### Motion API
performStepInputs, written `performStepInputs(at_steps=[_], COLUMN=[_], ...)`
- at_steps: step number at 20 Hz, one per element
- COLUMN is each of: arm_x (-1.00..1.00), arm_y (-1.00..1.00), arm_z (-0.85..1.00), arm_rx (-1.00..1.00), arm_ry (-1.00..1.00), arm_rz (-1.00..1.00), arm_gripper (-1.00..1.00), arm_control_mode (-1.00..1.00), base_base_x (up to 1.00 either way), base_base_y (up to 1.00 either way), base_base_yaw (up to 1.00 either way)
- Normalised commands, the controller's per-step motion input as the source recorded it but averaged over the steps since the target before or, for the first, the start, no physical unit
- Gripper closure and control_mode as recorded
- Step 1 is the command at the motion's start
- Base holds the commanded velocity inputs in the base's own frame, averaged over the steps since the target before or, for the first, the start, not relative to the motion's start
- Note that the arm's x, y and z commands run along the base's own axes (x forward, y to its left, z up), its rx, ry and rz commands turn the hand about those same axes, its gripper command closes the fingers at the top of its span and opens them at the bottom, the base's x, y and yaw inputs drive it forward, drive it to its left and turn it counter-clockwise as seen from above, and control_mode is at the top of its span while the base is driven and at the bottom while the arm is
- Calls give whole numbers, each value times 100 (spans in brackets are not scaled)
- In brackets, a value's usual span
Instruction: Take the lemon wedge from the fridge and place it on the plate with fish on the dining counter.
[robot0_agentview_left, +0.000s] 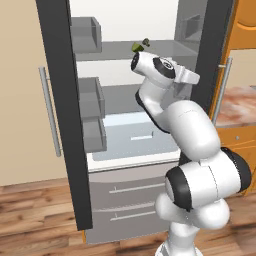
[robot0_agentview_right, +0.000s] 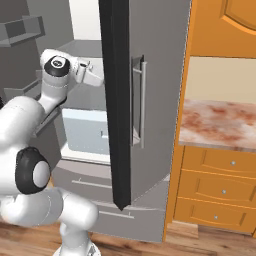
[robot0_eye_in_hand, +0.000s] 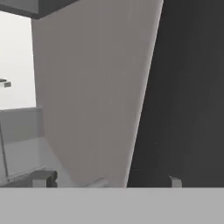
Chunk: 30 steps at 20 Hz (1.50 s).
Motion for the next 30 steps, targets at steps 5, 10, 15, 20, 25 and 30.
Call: performStepInputs(at_steps=[5,10,15,20,25,30], arm_x=[-91,-100,-100,-100,-100,-100], arm_y=[-100,-100,-100,-100,-88,36], arm_z=[-4,0,0,0,0,15], arm_rx=[0,2,3,4,2,2], arm_ry=[1,-2,-7,-11,-4,1], arm_rz=[-22,-20,-15,-7,-3,10], arm_gripper=[-100,-100,-100,-100,-100,-100], arm_control_mode=[-100,-100,-100,-100,-100,-100], base_base_x=[0,0,0,0,0,0], base_base_y=[0,0,0,0,0,0], base_base_yaw=[0,0,0,0,0,0])
